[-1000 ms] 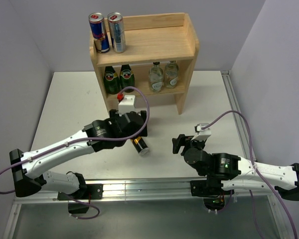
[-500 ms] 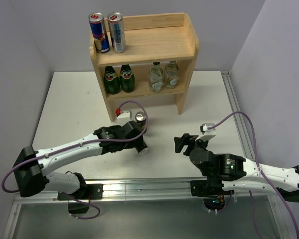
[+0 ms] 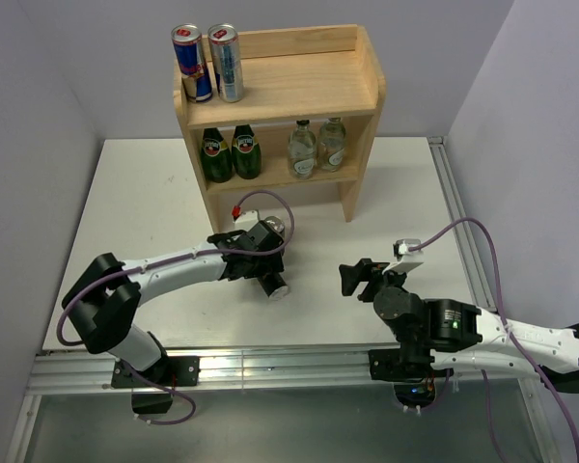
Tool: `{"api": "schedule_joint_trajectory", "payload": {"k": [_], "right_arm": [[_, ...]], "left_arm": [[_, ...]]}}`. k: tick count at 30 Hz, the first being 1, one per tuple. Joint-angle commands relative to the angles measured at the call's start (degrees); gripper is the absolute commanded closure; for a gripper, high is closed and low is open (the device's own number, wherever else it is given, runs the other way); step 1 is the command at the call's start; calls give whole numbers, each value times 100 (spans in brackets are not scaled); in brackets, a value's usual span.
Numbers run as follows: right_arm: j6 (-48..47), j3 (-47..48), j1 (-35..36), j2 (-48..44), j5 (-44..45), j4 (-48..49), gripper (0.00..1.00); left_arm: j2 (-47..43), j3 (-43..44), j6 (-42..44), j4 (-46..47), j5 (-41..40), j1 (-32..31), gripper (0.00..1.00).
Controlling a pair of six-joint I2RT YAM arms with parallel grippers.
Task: Place and organize the beverage onto the shelf
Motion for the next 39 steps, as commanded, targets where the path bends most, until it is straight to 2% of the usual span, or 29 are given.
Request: {"api": "schedule_joint_trajectory", "payload": {"k": [1,11,15,18,21,27,30,32,33,35,36,38,39], "right_arm": [[-23,-56,24,-92,64,168,16],[-85,-91,15,-189,11,203,16],[-76,-91,24,-188,11,194,16],[-76,-91,24,-162,20,194,16],[-67,-83,24,-145,29,177,16],[-58,-83,24,-153,29,185,16],[-76,-74,24,-145,11,194,16],[-67,-74,23,-136,-6,194,16],[-85,-82,24,-144,2,220,16],[-102,-91,23,-118,2,229,16],[-102,-83,15,-109,11,229,16],[-76,-74,23,-48,28,221,16],[-67,-65,24,-22,46,194,16]], "left_arm": [[173,196,86,299,84,104,1],[674,222,42,449,-109,165,3],[648,170,15,423,-188,165,11],[595,99,-11,370,-302,165,30],[569,20,-37,326,-416,165,44],[490,-287,-73,449,-364,174,62],[341,-480,-90,405,-303,165,91],[113,-699,-134,388,-259,139,88],[42,-779,-160,387,-250,121,80],[-160,-920,-213,396,-223,112,72],[-204,-1042,-222,405,-223,112,62],[-248,-1122,-275,414,-206,113,52],[-249,-1210,-292,440,-188,113,42]]}}
